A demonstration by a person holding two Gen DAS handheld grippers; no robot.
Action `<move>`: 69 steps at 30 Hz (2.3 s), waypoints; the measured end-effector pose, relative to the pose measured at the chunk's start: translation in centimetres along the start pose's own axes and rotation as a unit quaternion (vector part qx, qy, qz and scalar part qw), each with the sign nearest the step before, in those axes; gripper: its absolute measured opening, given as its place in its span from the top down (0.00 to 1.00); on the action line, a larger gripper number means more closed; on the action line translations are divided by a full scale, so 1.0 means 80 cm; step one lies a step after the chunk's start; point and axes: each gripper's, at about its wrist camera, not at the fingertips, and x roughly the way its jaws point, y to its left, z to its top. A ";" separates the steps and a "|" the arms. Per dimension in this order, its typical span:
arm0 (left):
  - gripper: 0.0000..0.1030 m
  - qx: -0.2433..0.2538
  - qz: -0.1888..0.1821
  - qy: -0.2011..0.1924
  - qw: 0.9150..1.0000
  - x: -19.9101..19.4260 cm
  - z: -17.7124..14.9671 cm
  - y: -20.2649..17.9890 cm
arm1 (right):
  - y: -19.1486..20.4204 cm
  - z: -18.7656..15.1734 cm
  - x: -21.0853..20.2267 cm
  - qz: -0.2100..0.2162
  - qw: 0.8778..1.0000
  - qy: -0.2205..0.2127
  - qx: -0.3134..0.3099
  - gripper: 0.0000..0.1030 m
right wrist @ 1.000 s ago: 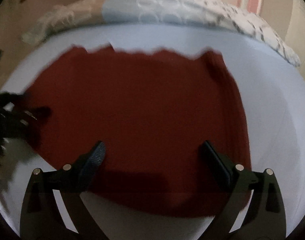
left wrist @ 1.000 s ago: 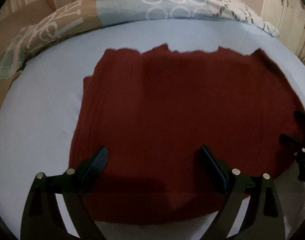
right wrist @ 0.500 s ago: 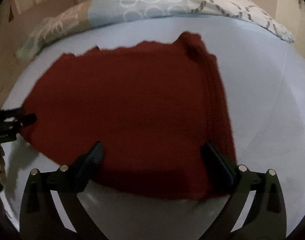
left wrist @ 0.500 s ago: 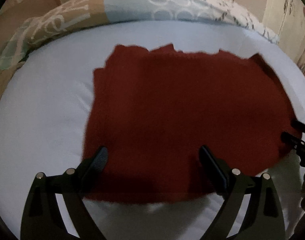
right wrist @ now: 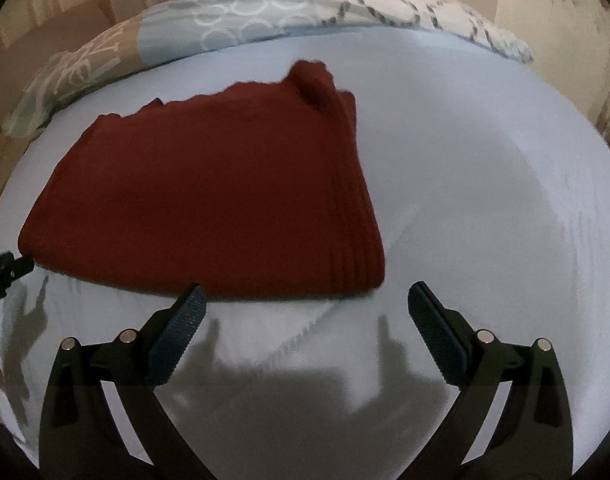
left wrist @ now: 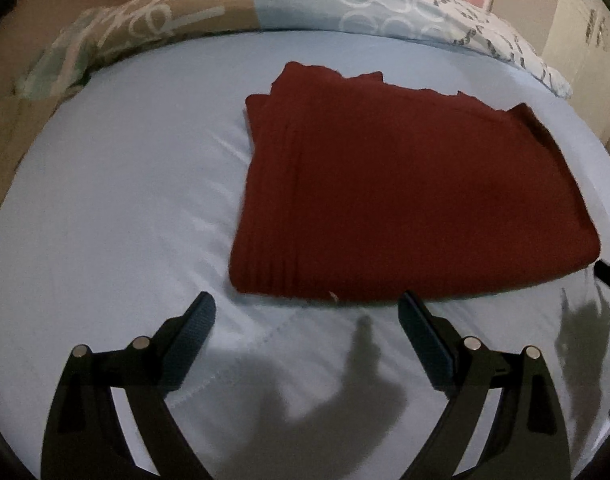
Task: Fold small clothes
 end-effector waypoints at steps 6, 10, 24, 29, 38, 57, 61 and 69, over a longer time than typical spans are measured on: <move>0.10 0.012 0.004 -0.007 1.000 -0.013 0.001 -0.029 | -0.018 -0.008 0.012 0.024 0.998 0.024 0.052 0.03; 0.10 0.026 0.003 -0.013 1.000 -0.016 0.006 -0.051 | -0.035 -0.011 0.025 0.037 0.995 0.045 0.083 0.03; 0.10 0.030 -0.006 -0.010 0.999 -0.006 0.011 -0.084 | -0.066 -0.001 0.041 0.022 0.994 0.037 0.100 0.03; 0.10 0.025 -0.008 0.002 1.000 -0.001 0.008 -0.087 | -0.068 0.007 0.043 0.050 0.992 0.036 0.107 0.03; 0.10 0.043 -0.001 -0.002 0.999 -0.006 0.005 -0.094 | -0.056 0.014 0.052 0.098 0.987 0.054 0.112 0.22; 0.10 0.035 -0.001 -0.011 0.999 0.029 0.058 -0.135 | -0.036 0.037 0.082 0.093 0.990 0.060 0.085 0.27; 0.10 0.052 0.015 0.001 0.999 0.062 0.074 -0.163 | -0.026 0.045 0.082 0.077 0.993 0.048 0.072 0.45; 0.07 0.060 0.053 0.000 0.997 0.085 0.077 -0.167 | -0.030 0.051 0.096 0.108 0.987 0.064 0.101 0.35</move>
